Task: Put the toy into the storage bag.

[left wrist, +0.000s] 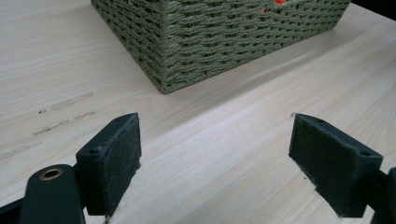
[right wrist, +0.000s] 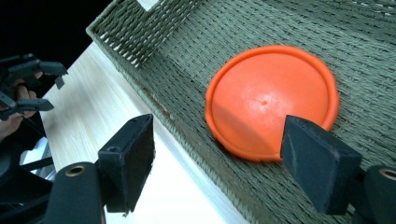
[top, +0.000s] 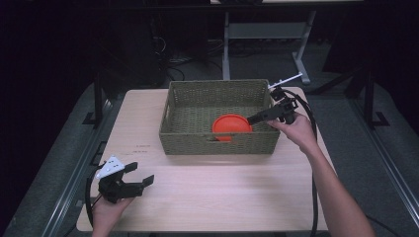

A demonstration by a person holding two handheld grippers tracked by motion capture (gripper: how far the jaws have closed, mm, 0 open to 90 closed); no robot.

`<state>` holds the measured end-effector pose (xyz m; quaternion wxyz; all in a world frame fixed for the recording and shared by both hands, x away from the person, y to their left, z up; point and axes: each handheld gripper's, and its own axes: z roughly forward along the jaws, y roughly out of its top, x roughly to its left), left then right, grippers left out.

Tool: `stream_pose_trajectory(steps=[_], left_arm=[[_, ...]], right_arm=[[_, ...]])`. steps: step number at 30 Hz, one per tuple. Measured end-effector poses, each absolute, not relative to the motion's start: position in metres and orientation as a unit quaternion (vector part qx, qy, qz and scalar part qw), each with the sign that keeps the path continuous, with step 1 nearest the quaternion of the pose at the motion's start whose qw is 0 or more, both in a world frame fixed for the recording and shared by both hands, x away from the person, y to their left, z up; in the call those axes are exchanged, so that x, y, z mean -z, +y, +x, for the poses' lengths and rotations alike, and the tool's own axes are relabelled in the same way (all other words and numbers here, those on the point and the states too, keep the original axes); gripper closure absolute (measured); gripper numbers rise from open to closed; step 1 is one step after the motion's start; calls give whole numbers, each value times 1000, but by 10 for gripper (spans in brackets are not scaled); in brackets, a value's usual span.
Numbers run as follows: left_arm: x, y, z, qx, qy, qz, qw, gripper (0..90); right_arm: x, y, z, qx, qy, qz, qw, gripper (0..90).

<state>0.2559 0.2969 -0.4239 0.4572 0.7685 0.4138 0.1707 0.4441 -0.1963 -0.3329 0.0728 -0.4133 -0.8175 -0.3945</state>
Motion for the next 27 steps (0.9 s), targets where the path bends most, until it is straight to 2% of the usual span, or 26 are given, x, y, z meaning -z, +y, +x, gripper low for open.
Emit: stream_pose_trajectory(steps=[27], left_arm=[[424,296,255,-171,416,767,458,162]], right_arm=[[345,-211,403,419,-818,-386,77,245]])
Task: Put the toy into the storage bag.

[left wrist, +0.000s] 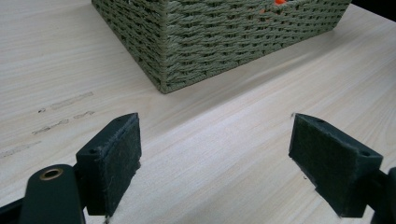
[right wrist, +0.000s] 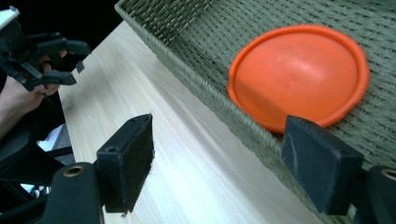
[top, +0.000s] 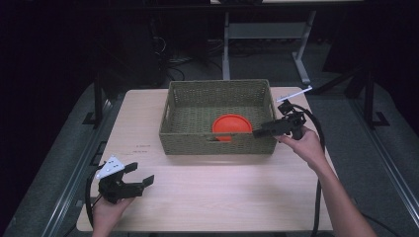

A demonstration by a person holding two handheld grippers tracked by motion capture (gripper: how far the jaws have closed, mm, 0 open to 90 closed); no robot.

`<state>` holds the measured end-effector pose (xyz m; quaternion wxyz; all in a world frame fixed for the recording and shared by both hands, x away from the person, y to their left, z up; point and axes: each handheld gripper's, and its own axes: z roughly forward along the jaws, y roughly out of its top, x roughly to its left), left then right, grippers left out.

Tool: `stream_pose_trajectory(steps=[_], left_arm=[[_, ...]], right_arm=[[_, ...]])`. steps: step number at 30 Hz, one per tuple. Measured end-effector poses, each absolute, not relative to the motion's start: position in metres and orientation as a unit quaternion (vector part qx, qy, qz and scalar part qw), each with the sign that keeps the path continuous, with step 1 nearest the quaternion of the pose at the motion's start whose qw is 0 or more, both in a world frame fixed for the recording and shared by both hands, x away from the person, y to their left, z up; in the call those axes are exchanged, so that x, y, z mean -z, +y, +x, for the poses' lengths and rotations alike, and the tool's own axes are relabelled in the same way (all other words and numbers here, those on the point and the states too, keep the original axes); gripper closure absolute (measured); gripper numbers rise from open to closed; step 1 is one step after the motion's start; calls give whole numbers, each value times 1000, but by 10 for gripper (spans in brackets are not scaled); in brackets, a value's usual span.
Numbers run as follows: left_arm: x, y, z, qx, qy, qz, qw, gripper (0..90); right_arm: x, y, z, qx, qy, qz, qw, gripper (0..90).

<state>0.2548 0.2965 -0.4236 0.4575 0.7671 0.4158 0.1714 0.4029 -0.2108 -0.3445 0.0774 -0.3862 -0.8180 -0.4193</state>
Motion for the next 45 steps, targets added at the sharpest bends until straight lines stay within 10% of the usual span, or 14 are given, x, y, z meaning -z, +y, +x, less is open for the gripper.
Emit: stream_pose_trajectory(steps=[45], left_arm=[[423,297,254,-171,416,768,455,162]], right_arm=[[392,-239,353,436,-815,-371,89,223]])
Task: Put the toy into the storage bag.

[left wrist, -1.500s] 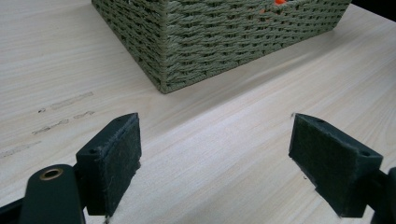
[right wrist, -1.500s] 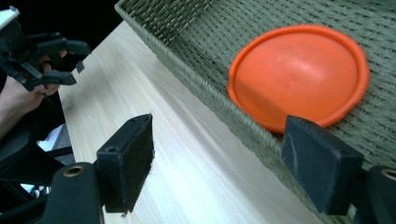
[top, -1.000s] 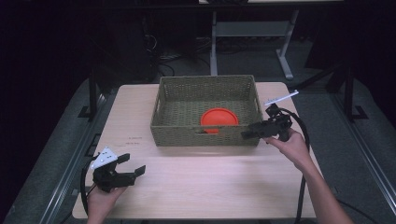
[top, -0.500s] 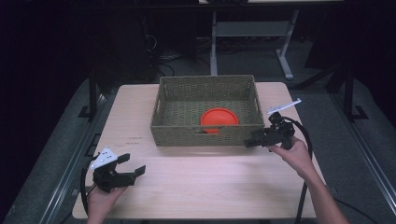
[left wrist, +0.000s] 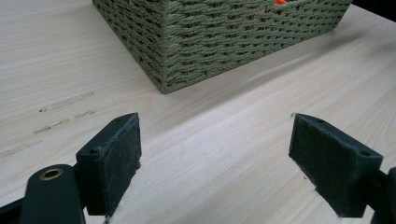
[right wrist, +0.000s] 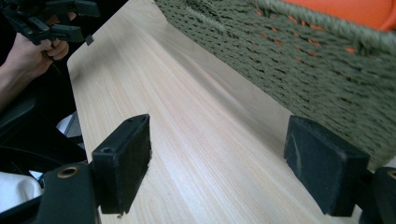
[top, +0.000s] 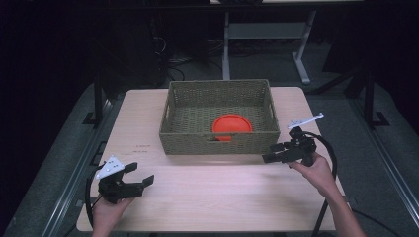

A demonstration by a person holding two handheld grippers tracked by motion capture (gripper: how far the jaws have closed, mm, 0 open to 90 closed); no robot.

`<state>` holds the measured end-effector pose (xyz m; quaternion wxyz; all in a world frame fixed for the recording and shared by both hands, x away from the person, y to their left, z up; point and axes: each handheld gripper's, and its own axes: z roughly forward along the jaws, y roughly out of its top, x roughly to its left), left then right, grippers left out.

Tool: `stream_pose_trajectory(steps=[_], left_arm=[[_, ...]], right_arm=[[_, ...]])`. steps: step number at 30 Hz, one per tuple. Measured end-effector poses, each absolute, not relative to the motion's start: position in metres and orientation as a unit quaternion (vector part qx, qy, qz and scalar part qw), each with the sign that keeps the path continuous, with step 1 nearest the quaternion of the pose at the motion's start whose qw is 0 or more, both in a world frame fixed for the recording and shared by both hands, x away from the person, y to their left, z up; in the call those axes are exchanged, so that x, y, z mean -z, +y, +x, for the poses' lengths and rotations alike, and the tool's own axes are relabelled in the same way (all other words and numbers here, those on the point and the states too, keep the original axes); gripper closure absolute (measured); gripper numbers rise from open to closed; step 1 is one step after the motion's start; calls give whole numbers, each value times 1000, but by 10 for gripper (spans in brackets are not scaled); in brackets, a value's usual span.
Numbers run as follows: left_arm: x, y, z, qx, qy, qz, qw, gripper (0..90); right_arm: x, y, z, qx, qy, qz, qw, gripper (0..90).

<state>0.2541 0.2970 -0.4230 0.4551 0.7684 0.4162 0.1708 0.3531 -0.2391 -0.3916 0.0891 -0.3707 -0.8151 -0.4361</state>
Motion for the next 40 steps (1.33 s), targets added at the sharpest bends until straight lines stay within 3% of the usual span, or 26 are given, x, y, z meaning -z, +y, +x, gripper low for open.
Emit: stream_pose_trajectory(steps=[40], left_arm=[[424,295,255,-171,414,769,456,162]], right_arm=[[437,-281,309,461,-790,-398,70,225]])
